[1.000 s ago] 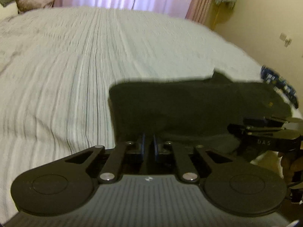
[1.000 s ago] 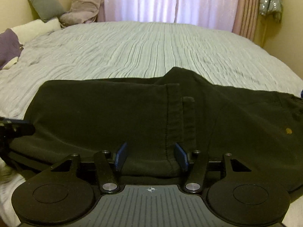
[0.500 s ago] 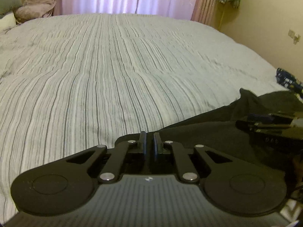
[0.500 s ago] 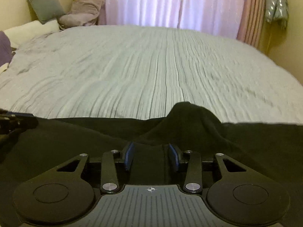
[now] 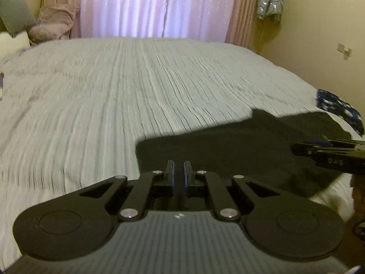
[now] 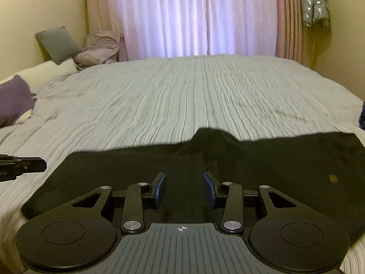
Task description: Fold clothes
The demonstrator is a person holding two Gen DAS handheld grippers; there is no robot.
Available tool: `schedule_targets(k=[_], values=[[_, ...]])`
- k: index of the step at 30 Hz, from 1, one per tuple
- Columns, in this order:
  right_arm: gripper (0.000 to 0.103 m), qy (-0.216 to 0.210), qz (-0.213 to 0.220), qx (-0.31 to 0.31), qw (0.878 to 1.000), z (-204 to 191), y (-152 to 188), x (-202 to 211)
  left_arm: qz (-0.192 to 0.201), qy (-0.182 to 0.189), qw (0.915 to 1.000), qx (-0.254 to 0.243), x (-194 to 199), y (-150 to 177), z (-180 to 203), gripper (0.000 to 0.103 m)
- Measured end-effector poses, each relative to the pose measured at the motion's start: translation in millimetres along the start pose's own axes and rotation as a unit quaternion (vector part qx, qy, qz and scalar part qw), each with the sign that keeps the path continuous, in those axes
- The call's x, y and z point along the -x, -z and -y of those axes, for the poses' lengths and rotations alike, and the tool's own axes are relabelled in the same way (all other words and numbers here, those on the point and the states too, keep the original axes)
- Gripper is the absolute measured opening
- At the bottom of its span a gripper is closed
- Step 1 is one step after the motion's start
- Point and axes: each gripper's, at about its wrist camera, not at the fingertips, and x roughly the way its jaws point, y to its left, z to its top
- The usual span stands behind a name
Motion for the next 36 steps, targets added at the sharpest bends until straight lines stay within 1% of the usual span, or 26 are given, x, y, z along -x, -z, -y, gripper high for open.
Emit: schedule_targets(k=[1, 4, 6, 7, 10, 12, 14, 15, 16, 17, 19, 21, 24, 25, 26, 27, 28, 31, 33, 36], values=[[0.04, 0.003, -0.013, 0.007, 1.0, -2.2, 7.3, -2.7, -0.004, 0.003, 1.0, 0.002, 6.3, 6.9, 4.4, 0.006], [0.04, 0.014, -0.05, 0.028, 0.998, -8.7, 29.0, -10.6, -0.017, -0.011, 0.9997, 0.011, 4.4, 13.2, 8.9, 0.007], [0.04, 0.024, -0.045, 0.053, 0.997, -14.3, 36.6, -15.0, -0.026, -0.021, 0.9993, 0.018, 3.2, 17.4, 11.9, 0.007], [0.04, 0.028, -0.047, 0.058, 0.997, -17.5, 35.1, -12.6, -0.03, -0.026, 0.999, 0.021, 2.5, 19.5, 13.4, 0.007], [0.04, 0.018, -0.038, 0.028, 0.999, -18.2, 26.1, 8.1, -0.031, -0.037, 0.9986, 0.022, 10.1, 20.1, 20.5, 0.007], [0.04, 0.023, -0.026, 0.03, 0.999, -20.3, 29.9, 19.5, -0.032, -0.039, 0.9985, 0.019, 15.2, 21.3, 26.2, 0.008], [0.041, 0.031, -0.052, 0.031, 0.998, -20.0, 39.6, 11.4, -0.046, -0.05, 0.9976, 0.016, 9.1, 27.0, 29.7, 0.009], [0.04, 0.029, -0.07, 0.025, 0.997, -18.9, 44.0, 1.5, -0.05, -0.057, 0.9971, 0.013, 6.4, 30.1, 31.4, 0.009], [0.04, 0.025, -0.077, 0.018, 0.997, -14.9, 50.7, -6.3, -0.051, -0.061, 0.9967, 0.017, 7.5, 29.6, 32.8, 0.009], [0.04, 0.023, -0.074, 0.014, 0.997, -13.6, 53.3, -5.4, -0.053, -0.066, 0.9962, 0.021, 8.8, 29.0, 34.4, 0.009], [0.041, 0.028, -0.072, 0.005, 0.997, -15.8, 47.3, 5.8, -0.048, -0.072, 0.996, 0.021, 18.3, 26.8, 40.8, 0.01], [0.041, 0.025, -0.067, -0.006, 0.997, -17.0, 42.8, 17.7, -0.049, -0.078, 0.9955, 0.023, 25.6, 26.1, 44.0, 0.015], [0.041, 0.035, -0.068, -0.022, 0.997, -17.8, 45.1, 34.0, -0.055, -0.084, 0.9946, 0.027, 34.9, 28.5, 49.1, 0.021], [0.043, 0.038, -0.068, -0.028, 0.997, -18.0, 45.9, 39.4, -0.056, -0.086, 0.9945, 0.025, 38.0, 29.0, 51.8, 0.022], [0.048, 0.044, -0.074, -0.031, 0.996, -18.3, 48.7, 43.9, -0.056, -0.088, 0.9943, 0.024, 41.2, 29.5, 54.4, 0.023], [0.065, 0.05, -0.076, -0.034, 0.995, -17.6, 50.8, 46.6, -0.056, -0.089, 0.9942, 0.023, 44.4, 30.0, 57.1, 0.025], [0.076, 0.058, -0.072, -0.036, 0.995, -17.6, 53.2, 51.4, -0.056, -0.091, 0.994, 0.021, 47.5, 30.5, 59.7, 0.026], [0.077, 0.073, -0.065, -0.037, 0.995, -18.0, 53.6, 66.7, -0.057, -0.097, 0.9935, 0.017, 57.1, 31.9, 67.7, 0.029], [0.077, 0.079, -0.065, -0.041, 0.994, -17.0, 52.4, 73.7, -0.057, -0.101, 0.9931, 0.015, 63.4, 32.9, 73.0, 0.036], [0.077, 0.094, -0.064, -0.046, 0.992, -16.5, 49.7, 81.7, -0.058, -0.107, 0.9925, 0.011, 73.0, 34.3, 81.0, 0.042]])
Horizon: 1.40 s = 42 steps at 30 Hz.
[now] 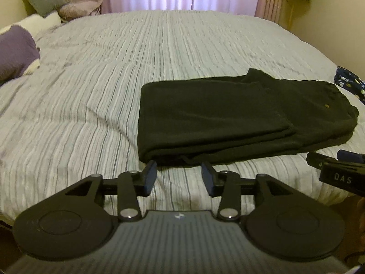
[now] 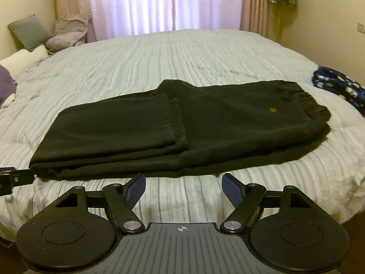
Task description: Fold clothes
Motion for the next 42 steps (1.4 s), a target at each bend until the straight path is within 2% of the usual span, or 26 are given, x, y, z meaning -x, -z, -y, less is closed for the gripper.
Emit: schedule_targets(k=[9, 14, 21, 42], values=[[0.077, 0.022, 0.019, -0.002, 1.0, 1.0, -0.4, 32.2, 0.028, -0.006, 0.9995, -0.012, 38.7, 3.3, 13.0, 0.054], [0.077, 0.029, 0.031, -0.002, 0.999, 4.8, -1.7, 47.4, 0.038, -0.007, 0.9991, -0.019, 51.3, 5.6, 18.6, 0.056], [0.077, 0.032, 0.026, -0.011, 0.999, 11.9, 0.9, 50.8, 0.047, 0.003, 0.9985, -0.028, 62.1, 7.8, 23.9, 0.058], [0.077, 0.044, 0.001, -0.023, 0.999, 28.2, -3.9, 23.8, 0.006, 0.024, 0.9993, -0.028, 26.0, 3.5, 32.8, 0.058]])
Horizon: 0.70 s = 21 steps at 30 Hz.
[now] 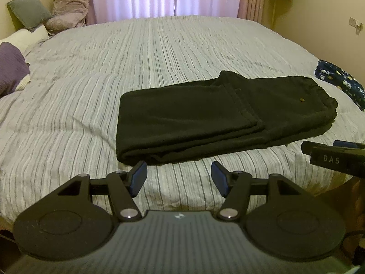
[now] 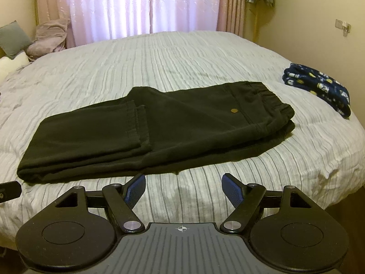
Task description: Fold clothes
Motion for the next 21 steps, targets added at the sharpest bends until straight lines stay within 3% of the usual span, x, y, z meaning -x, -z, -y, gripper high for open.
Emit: schedule_targets(k=[13, 16, 18, 21], values=[[0.077, -0.009, -0.02, -0.022, 1.0, 21.4, 5.8, -25.2, -0.007, 0.017, 0.9997, 0.019, -22.4, -1.9, -8.1, 0.058], [0.077, -0.032, -0.021, -0.072, 0.997, 48.2, 11.0, -30.8, 0.007, 0.032, 0.9992, 0.024, -24.8, -4.9, -13.7, 0.057], [0.077, -0.056, -0.007, -0.118, 0.991, 73.1, 13.6, -31.6, 0.017, 0.044, 0.9986, 0.022, -27.7, -8.9, -14.9, 0.048], [0.077, -0.094, 0.019, -0.205, 0.974, 115.1, 16.9, -32.7, 0.025, 0.06, 0.9977, 0.018, -36.6, -16.4, -15.6, 0.042]])
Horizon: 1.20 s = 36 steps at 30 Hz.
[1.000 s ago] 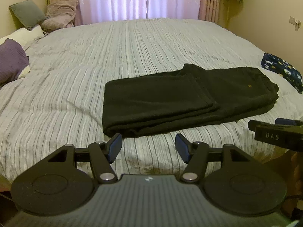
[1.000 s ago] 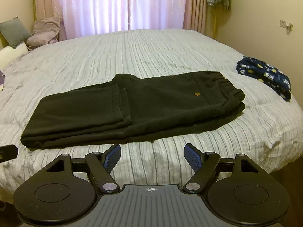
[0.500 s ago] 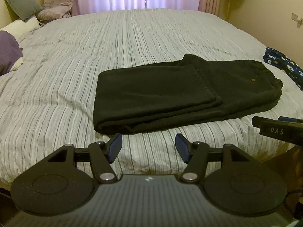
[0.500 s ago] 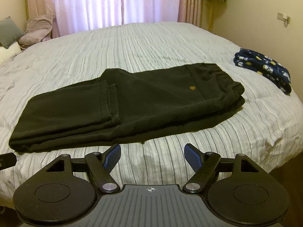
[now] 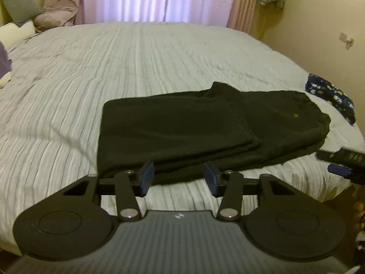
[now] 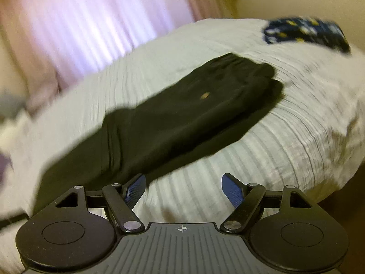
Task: Fold clothes
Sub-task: 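Reach the right gripper down to the waistband of the folded trousers, then close the right gripper on the dark green trousers' waistband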
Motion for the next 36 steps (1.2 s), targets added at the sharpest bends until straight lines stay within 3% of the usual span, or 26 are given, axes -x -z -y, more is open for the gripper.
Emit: schedule_targets(k=[3, 7, 9, 10, 11, 14, 17, 18, 19, 20, 22, 27, 29, 32, 35, 36], values=[[0.077, -0.044, 0.023, -0.1, 0.994, 39.5, -13.8, 1.7, 0.002, 0.008, 1.0, -0.004, -13.0, -7.1, 0.5, 0.037], [0.076, -0.098, 0.042, -0.199, 0.974, 79.7, -33.4, -3.7, -0.007, 0.005, 1.0, 0.002, -31.2, -13.0, 1.3, 0.037], [0.073, -0.107, 0.051, -0.218, 0.969, 90.4, -45.2, -9.8, -0.01, 0.004, 0.9999, 0.004, -39.3, -15.5, 0.8, 0.037], [0.059, -0.113, 0.055, -0.228, 0.965, 95.6, -50.4, -13.3, -0.011, 0.005, 0.9999, 0.003, -42.8, -16.4, 1.1, 0.037], [0.054, -0.12, 0.054, -0.242, 0.961, 101.8, -54.6, -19.0, -0.012, 0.005, 0.9999, 0.003, -46.3, -17.4, 1.5, 0.037], [0.053, -0.13, 0.047, -0.285, 0.948, 118.1, -60.4, -34.2, -0.017, 0.012, 0.9998, 0.004, -55.2, -18.9, 2.7, 0.037], [0.053, -0.121, 0.052, -0.284, 0.95, 124.1, -62.7, -42.9, -0.021, 0.018, 0.9996, 0.008, -63.3, -18.8, 2.6, 0.037], [0.048, -0.122, 0.051, -0.285, 0.949, 126.4, -63.7, -47.2, -0.023, 0.019, 0.9995, 0.009, -66.1, -18.6, 2.4, 0.037], [0.028, -0.124, 0.049, -0.288, 0.948, 128.8, -63.9, -50.9, -0.025, 0.022, 0.9994, 0.012, -69.0, -18.4, 2.1, 0.037], [0.016, -0.116, 0.042, -0.293, 0.948, 130.9, -63.9, -54.5, -0.028, 0.024, 0.9992, 0.015, -71.6, -18.4, 2.0, 0.037], [0.008, -0.112, 0.038, -0.293, 0.949, 132.3, -62.4, -52.1, -0.028, 0.027, 0.9991, 0.017, -74.8, -18.6, 1.6, 0.037], [0.007, -0.074, 0.053, -0.221, 0.971, 116.3, -59.4, -34.2, -0.021, 0.029, 0.9992, 0.016, -77.9, -20.1, -2.1, 0.036], [0.007, -0.048, 0.028, -0.23, 0.972, 124.8, -50.0, -50.9, -0.021, 0.028, 0.9992, 0.019, -78.8, -20.3, -3.9, 0.036], [0.01, -0.039, 0.037, -0.206, 0.977, 118.9, -47.9, -40.0, -0.022, 0.026, 0.9991, 0.024, -80.0, -20.5, -6.6, 0.036], [0.029, 0.004, 0.057, -0.151, 0.987, 100.3, -51.0, -18.2, -0.022, 0.024, 0.999, 0.029, -81.2, -20.8, -9.3, 0.036], [0.043, 0.018, 0.075, -0.133, 0.988, 93.4, -50.7, -9.8, -0.022, 0.024, 0.999, 0.03, -81.6, -20.9, -10.2, 0.036]])
